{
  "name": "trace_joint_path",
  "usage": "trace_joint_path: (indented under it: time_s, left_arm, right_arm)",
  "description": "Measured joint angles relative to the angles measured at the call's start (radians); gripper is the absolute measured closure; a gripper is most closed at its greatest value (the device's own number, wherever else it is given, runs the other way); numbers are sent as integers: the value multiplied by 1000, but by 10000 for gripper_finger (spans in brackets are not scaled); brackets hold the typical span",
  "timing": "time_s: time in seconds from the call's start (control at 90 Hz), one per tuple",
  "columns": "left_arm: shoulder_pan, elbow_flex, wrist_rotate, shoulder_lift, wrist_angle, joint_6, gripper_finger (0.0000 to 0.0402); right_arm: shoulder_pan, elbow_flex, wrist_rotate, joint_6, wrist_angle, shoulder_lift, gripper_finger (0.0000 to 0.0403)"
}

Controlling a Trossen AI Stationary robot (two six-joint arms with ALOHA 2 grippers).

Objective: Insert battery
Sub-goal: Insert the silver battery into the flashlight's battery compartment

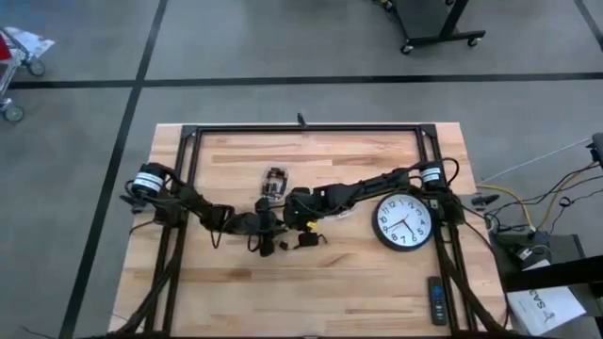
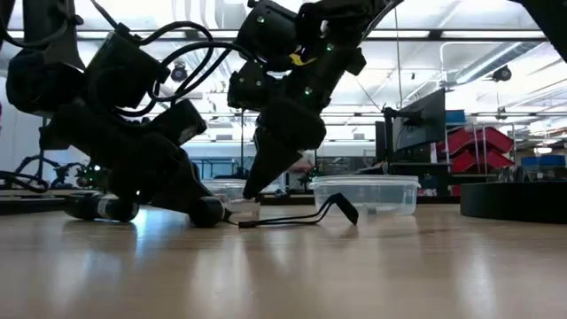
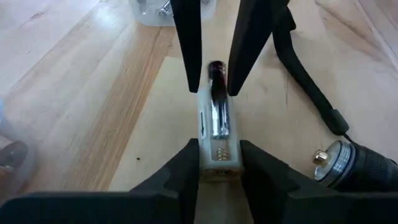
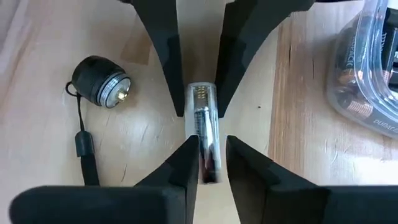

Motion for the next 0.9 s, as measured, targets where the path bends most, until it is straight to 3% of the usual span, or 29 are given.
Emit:
trace_joint_path:
  time_s: [0.344, 0.589, 0.9]
  left_arm:
    - [0, 0, 0, 0, 0, 0, 313]
    - [0, 0, 0, 0, 0, 0, 312]
    - [0, 0, 0, 0, 0, 1, 313]
  right_arm:
    - [0, 0, -3, 3, -1, 0, 362]
    - [6, 64, 1, 12, -133, -29, 378]
    - [6, 52, 2, 23, -216, -45, 392]
